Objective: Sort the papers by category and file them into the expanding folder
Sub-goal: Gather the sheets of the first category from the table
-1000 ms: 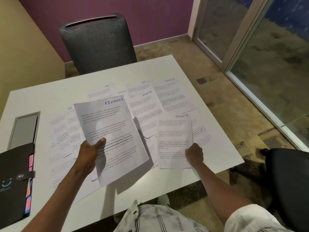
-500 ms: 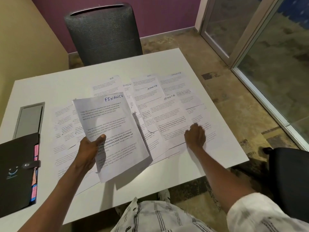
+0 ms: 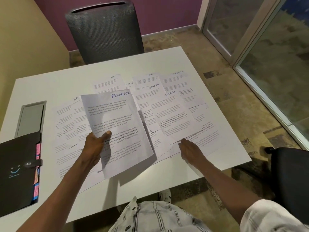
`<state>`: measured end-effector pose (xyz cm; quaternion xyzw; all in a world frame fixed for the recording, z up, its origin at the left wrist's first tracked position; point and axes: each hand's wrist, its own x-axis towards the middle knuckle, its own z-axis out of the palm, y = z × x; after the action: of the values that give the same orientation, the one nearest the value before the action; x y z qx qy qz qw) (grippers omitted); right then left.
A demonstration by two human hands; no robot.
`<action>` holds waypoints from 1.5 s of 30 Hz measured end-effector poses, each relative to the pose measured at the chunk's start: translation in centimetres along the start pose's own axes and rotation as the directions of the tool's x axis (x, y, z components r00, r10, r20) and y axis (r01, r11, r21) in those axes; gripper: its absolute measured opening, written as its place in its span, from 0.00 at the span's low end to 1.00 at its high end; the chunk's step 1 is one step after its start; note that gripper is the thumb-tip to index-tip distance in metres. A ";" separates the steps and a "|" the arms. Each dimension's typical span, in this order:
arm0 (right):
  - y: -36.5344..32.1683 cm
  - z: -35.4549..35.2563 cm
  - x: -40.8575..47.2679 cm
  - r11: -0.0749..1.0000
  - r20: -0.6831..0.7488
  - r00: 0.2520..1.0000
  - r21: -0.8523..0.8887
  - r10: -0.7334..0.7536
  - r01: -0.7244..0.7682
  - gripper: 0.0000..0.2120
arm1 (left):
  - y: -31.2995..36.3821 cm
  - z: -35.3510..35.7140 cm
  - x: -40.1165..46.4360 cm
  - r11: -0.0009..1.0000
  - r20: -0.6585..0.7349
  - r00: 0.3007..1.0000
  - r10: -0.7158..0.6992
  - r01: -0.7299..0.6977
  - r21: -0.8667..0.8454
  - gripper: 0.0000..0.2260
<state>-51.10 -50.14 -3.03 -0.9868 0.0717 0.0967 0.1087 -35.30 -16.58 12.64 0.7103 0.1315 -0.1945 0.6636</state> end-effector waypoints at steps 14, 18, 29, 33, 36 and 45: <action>1.6 -0.5 1.2 0.903 -0.041 0.936 -0.280 -0.350 0.326 0.16 | -1.8 1.4 0.3 0.996 0.008 0.999 -0.050 0.050 0.067 0.12; 1.3 0.1 0.2 0.916 -0.153 0.929 -0.282 -0.336 0.285 0.16 | -1.4 1.8 0.3 0.996 0.019 0.999 -0.038 0.036 0.078 0.12; 0.2 -7.0 1.5 0.953 -0.340 0.893 -0.043 -0.296 0.300 0.10 | 0.0 2.2 1.6 0.995 -0.013 1.000 0.015 -0.013 0.095 0.07; -1.1 -14.1 2.3 0.954 -0.158 0.947 0.065 -0.278 0.291 0.07 | 0.5 2.2 1.9 0.996 -0.032 0.999 0.022 -0.019 0.088 0.09; -2.7 -19.2 3.0 0.941 -0.188 0.936 0.110 -0.298 0.321 0.06 | 0.5 2.0 2.0 0.996 -0.037 0.999 0.016 -0.013 0.090 0.09; -6.9 -27.8 7.2 0.917 -0.410 0.847 0.059 -0.338 0.395 0.05 | 0.7 0.6 1.3 0.998 -0.063 0.998 0.016 -0.012 0.067 0.09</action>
<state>-38.16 -50.73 23.47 -0.9711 -0.0913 -0.1302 0.1782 -33.87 -17.30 12.59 0.7388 0.1410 -0.1715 0.6363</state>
